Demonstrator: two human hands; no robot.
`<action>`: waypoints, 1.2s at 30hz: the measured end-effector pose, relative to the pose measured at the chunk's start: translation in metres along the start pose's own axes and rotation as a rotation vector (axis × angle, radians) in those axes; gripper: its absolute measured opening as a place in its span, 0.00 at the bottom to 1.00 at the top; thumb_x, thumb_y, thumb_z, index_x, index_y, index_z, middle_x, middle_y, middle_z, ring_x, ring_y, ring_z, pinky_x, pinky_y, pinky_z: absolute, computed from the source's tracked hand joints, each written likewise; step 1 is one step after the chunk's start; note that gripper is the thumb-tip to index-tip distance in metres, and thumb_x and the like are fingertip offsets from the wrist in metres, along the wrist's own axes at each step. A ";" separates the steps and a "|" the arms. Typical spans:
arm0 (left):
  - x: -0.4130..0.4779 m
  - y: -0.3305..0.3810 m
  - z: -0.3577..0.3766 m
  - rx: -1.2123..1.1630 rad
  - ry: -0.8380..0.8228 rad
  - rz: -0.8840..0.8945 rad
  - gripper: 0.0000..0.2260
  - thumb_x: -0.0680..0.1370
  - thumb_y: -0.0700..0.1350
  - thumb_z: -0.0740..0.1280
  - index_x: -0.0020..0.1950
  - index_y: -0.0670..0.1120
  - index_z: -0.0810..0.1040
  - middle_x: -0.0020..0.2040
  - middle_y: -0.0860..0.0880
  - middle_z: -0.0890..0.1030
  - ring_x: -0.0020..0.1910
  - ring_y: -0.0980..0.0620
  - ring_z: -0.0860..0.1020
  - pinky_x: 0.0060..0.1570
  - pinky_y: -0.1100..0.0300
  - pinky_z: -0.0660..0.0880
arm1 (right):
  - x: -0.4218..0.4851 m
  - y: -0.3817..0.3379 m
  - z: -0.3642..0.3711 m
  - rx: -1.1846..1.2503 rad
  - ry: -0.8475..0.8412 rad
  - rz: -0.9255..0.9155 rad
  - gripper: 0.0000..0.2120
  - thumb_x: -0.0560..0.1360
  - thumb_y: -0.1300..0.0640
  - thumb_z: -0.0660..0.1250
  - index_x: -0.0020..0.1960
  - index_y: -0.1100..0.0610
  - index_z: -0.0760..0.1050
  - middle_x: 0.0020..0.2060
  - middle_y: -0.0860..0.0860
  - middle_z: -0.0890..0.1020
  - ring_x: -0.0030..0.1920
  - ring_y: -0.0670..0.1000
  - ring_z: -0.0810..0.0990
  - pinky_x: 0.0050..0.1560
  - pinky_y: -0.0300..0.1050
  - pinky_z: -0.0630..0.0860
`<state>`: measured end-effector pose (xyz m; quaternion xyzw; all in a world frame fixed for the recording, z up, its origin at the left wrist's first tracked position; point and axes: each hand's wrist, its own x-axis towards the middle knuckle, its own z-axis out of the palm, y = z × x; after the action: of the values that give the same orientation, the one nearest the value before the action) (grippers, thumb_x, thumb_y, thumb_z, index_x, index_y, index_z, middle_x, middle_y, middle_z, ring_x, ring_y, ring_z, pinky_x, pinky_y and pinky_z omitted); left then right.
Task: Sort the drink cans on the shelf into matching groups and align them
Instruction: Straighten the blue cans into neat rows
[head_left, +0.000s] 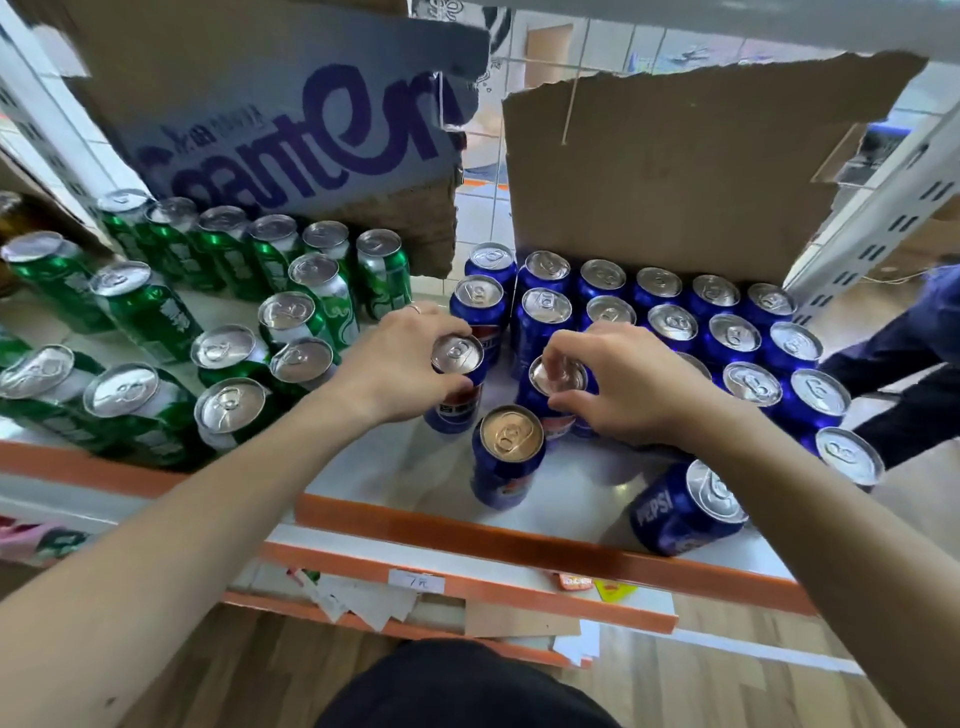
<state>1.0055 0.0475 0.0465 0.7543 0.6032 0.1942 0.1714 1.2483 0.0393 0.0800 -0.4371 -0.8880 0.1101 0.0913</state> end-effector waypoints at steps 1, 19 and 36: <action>0.002 0.000 0.000 0.015 -0.003 0.008 0.25 0.69 0.51 0.77 0.66 0.51 0.78 0.60 0.51 0.78 0.60 0.48 0.75 0.60 0.48 0.74 | 0.004 0.000 0.003 0.004 0.013 0.005 0.09 0.72 0.53 0.74 0.49 0.51 0.75 0.39 0.45 0.79 0.43 0.50 0.73 0.46 0.53 0.73; 0.034 0.008 0.019 -0.732 0.054 -0.301 0.28 0.75 0.61 0.68 0.71 0.50 0.67 0.65 0.52 0.69 0.65 0.52 0.70 0.63 0.58 0.69 | 0.023 0.020 0.013 -0.124 0.086 0.177 0.30 0.70 0.40 0.73 0.67 0.48 0.71 0.70 0.47 0.72 0.71 0.55 0.64 0.66 0.56 0.66; 0.064 0.016 0.051 -1.068 -0.043 -0.508 0.26 0.76 0.57 0.67 0.72 0.53 0.68 0.61 0.46 0.81 0.55 0.45 0.82 0.56 0.45 0.79 | 0.006 0.055 0.023 -0.110 -0.228 0.270 0.40 0.74 0.27 0.55 0.79 0.37 0.41 0.80 0.44 0.40 0.79 0.55 0.35 0.75 0.66 0.38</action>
<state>1.0571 0.1056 0.0155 0.3993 0.5799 0.4087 0.5807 1.2805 0.0744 0.0431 -0.5414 -0.8305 0.1217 -0.0495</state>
